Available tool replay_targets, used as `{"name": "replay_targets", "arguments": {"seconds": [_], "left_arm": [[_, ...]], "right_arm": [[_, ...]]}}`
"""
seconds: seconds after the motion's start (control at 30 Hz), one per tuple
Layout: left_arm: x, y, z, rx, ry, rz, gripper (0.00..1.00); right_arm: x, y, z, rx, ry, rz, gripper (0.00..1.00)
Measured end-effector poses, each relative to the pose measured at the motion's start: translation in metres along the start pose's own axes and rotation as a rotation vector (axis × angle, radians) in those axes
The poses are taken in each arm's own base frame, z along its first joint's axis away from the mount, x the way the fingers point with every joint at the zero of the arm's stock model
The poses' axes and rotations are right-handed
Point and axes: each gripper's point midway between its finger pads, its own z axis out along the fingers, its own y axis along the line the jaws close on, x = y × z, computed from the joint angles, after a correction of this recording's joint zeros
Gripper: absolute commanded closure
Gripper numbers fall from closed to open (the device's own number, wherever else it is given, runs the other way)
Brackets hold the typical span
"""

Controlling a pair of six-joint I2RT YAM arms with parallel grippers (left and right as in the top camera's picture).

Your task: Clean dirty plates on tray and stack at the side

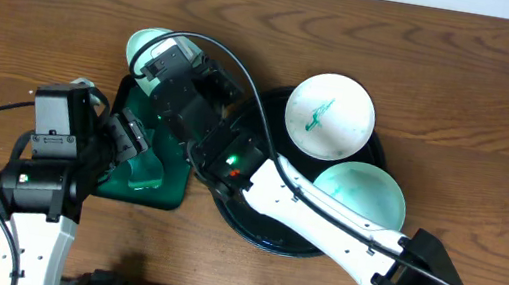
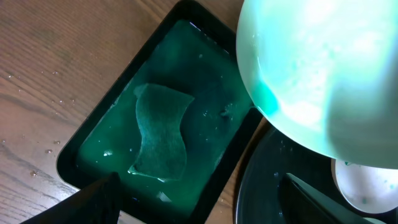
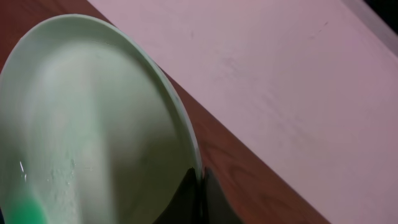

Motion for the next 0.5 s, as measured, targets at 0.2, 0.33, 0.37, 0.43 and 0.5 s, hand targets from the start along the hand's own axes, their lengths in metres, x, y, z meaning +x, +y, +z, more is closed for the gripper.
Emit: {"name": "replay_targets", "arguments": {"seconds": [0.2, 0.33, 0.37, 0.43, 0.5], "left_arm": [[0.0, 0.0, 0.001, -0.003, 0.006, 0.0, 0.19], [0.0, 0.0, 0.001, -0.003, 0.006, 0.0, 0.19], [0.0, 0.0, 0.001, -0.003, 0.006, 0.0, 0.2], [0.0, 0.0, 0.001, -0.003, 0.006, 0.0, 0.19], [0.0, 0.0, 0.001, -0.003, 0.006, 0.0, 0.19]], "right_arm": [[-0.004, 0.0, -0.003, 0.013, -0.01, -0.036, 0.99], [-0.005, 0.003, -0.005, 0.011, -0.015, -0.062, 0.99], [-0.006, 0.004, -0.006, 0.01, -0.018, -0.069, 0.99], [-0.008, 0.005, -0.007, 0.008, -0.024, -0.083, 0.99], [-0.011, 0.006, -0.008, 0.012, -0.034, -0.095, 0.99]]}}
